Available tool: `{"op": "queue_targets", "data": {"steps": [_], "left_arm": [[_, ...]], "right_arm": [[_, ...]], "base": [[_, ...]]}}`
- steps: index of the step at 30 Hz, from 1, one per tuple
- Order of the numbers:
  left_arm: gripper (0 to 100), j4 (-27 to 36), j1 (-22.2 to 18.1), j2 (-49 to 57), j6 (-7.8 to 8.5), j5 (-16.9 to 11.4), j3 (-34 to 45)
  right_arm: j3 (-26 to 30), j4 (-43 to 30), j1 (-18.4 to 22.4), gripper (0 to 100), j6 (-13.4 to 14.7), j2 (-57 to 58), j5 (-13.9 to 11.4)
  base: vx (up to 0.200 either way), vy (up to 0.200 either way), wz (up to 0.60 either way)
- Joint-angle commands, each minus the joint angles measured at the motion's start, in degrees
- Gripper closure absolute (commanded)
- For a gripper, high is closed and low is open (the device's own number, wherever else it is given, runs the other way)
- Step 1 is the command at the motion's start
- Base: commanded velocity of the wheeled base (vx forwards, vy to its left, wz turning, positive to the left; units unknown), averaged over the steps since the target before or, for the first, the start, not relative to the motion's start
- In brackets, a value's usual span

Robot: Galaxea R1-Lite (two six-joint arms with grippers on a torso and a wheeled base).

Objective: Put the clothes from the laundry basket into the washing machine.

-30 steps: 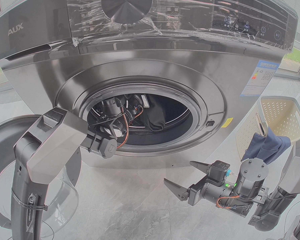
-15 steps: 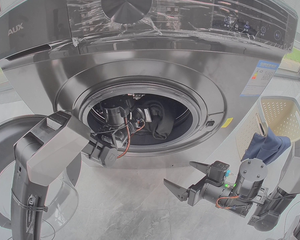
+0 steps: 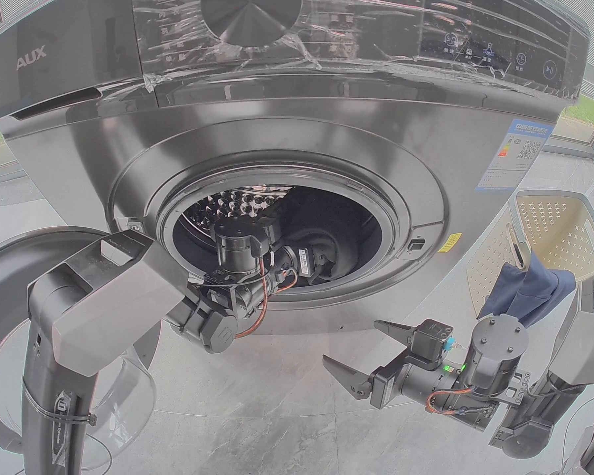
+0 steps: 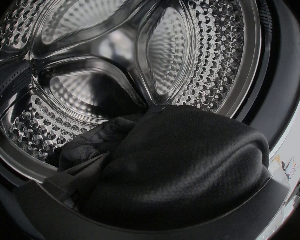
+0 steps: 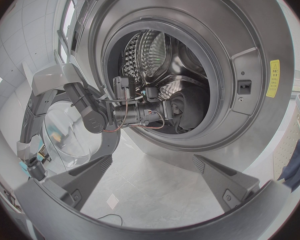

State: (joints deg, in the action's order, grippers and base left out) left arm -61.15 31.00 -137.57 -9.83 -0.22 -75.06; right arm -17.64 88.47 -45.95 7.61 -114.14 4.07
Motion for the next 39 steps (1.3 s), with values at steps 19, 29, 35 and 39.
{"op": "queue_targets", "data": {"steps": [19,29,35,39], "left_arm": [[100,2.4,-3.4,-12.1,-0.55,9.4,-30.5],[0,2.9,-2.7,-11.1,-0.9,10.2,-27.0],[0,3.1,-1.9,-5.5,-0.63,9.3,-16.6],[0,2.5,-0.9,-0.9,-0.46,8.0,-7.2]], "right_arm": [[-0.5,0.0,-0.4,0,0.0,-0.3,0.1],[-0.4,0.0,-0.4,0,0.0,-0.3,0.1],[-0.6,0.0,0.0,0,0.0,-0.2,0.1],[-1.7,0.0,0.6,0,1.4,-0.1,3.7]], "base": [[0.0,0.0,0.0],[0.0,0.0,0.0],[0.0,0.0,0.0],[0.0,0.0,0.0]]}}
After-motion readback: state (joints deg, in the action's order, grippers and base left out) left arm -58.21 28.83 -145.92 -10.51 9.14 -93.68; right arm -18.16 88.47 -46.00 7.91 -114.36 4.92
